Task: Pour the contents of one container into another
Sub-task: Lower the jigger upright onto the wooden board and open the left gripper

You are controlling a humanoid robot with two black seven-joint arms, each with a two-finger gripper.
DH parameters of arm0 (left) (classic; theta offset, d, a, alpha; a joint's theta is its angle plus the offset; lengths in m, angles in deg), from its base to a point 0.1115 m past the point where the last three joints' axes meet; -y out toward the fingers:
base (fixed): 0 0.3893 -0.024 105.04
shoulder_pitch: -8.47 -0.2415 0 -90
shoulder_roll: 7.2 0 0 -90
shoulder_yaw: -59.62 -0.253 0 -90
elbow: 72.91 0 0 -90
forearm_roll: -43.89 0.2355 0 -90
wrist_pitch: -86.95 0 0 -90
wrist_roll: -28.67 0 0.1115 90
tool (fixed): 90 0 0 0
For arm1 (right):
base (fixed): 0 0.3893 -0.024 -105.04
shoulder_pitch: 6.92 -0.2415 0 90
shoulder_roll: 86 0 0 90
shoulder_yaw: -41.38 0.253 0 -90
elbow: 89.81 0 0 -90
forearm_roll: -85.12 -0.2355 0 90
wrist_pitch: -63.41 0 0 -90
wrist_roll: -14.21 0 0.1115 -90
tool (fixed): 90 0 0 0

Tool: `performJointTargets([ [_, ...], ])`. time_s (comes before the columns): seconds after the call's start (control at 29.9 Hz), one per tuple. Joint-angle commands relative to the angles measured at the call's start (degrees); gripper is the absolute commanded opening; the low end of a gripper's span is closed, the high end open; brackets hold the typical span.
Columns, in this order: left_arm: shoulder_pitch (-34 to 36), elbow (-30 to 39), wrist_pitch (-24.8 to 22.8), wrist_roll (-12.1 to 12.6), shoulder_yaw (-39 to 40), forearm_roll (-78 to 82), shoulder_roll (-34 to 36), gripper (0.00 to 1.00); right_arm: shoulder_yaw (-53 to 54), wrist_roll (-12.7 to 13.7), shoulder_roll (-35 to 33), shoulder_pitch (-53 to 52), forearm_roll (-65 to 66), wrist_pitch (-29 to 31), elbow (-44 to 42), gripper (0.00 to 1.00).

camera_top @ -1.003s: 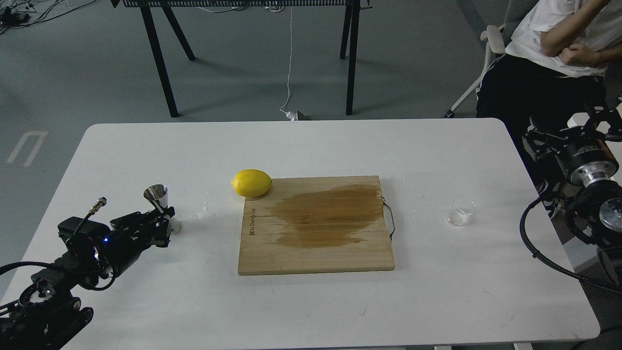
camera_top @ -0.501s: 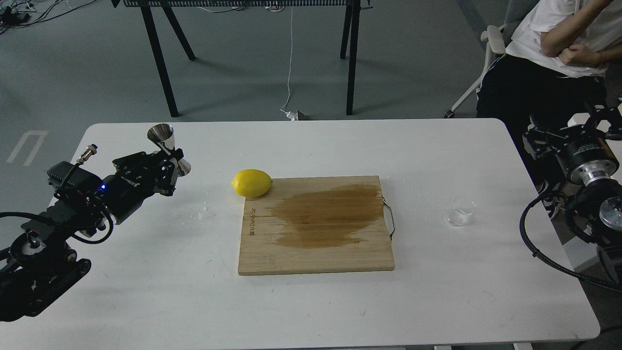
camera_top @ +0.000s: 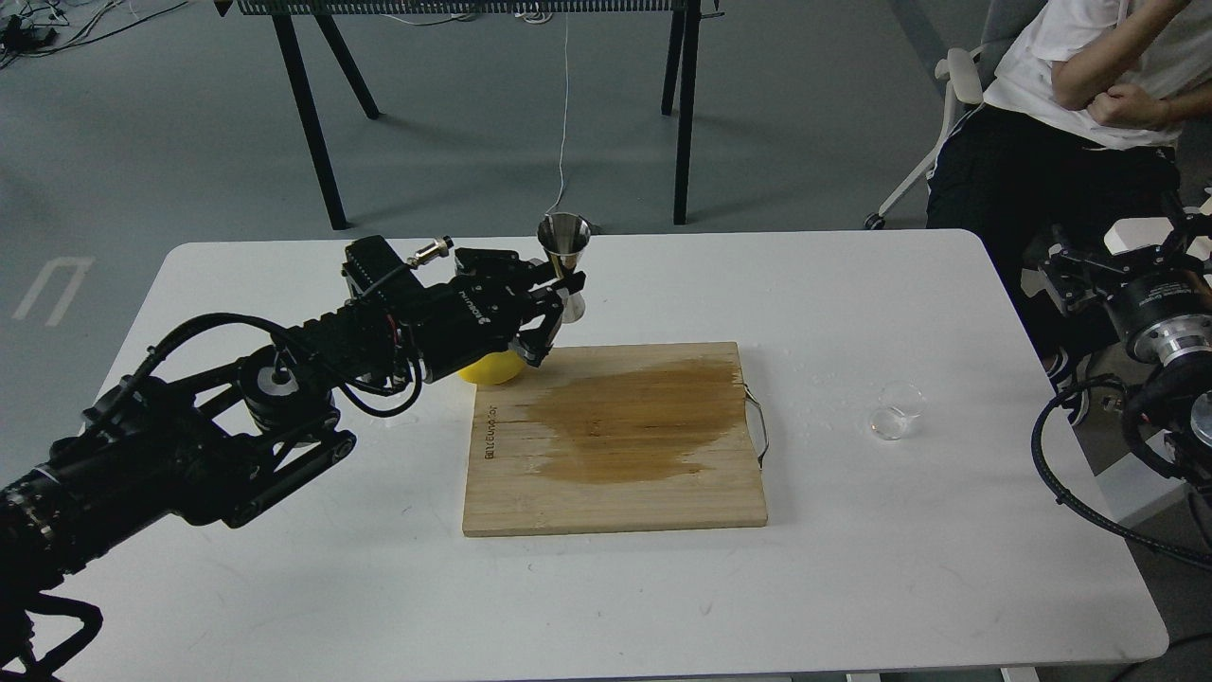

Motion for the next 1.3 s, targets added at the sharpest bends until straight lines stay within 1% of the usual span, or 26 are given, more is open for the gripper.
performJointTargets([
  [0.0, -0.6, -4.5, -0.1, 0.1, -0.9, 0.0, -5.8, 0.06, -0.1, 0.0, 0.0, -0.1, 0.0, 0.0, 0.1, 1.0],
  [0.13, -1.2, -7.9, 0.0, 0.2, -3.7, 0.0, -10.7, 0.06, 0.0, 0.0, 0.0, -0.1, 0.0, 0.0, 0.1, 1.0],
  [0.2, -2.1, -9.4, 0.0, 0.3, -4.3, 0.0, -11.8, 0.06, -0.1, 0.0, -0.3, -0.1, 0.0, 0.0, 0.1, 1.0],
  [0.3, -4.1, -11.5, 0.0, 0.4, -4.4, 0.0, -12.1, 0.06, -0.1, 0.0, -0.8, 0.0, 0.0, 0.0, 0.1, 1.0],
  [0.4, -5.8, -12.1, 0.0, 0.6, -4.3, 0.0, -12.2, 0.06, 0.0, 0.0, -0.9, 0.1, 0.0, 0.0, 0.0, 1.0],
  [0.53, -6.0, -15.1, 0.3, 3.0, -4.3, 0.0, -13.8, 0.06, 0.0, -0.1, -0.8, 0.3, 0.0, 0.0, 0.2, 1.0],
  [0.64, -5.9, -17.3, 1.3, 3.1, -4.3, 0.0, -14.7, 0.06, 0.0, -0.1, -0.7, 0.3, 0.0, 0.0, 0.2, 1.0],
  [0.8, -5.9, -17.9, 1.4, 3.1, -4.3, 0.0, -14.6, 0.07, 0.0, -0.1, -0.8, 0.3, 0.0, 0.0, 0.2, 1.0],
  [1.0, -5.8, -18.5, 1.4, 3.1, -4.4, 0.0, -14.4, 0.1, 0.0, -0.1, -0.8, 0.3, 0.0, 0.0, 0.1, 1.0],
  [1.17, -5.9, -18.6, 1.4, 3.1, -4.4, 0.0, -14.6, 0.19, 0.0, -0.1, -0.7, 0.3, 0.0, 0.0, 0.2, 1.0],
  [1.24, -5.9, -18.6, 1.4, 3.1, -4.4, 0.0, -14.6, 0.29, 0.0, -0.1, -0.7, 0.3, 0.0, 0.0, 0.2, 1.0],
  [1.27, -5.9, -18.6, 1.4, 3.2, -4.4, 0.0, -14.7, 0.32, 0.0, -0.1, -0.7, 0.3, 0.0, 0.0, 0.2, 1.0],
])
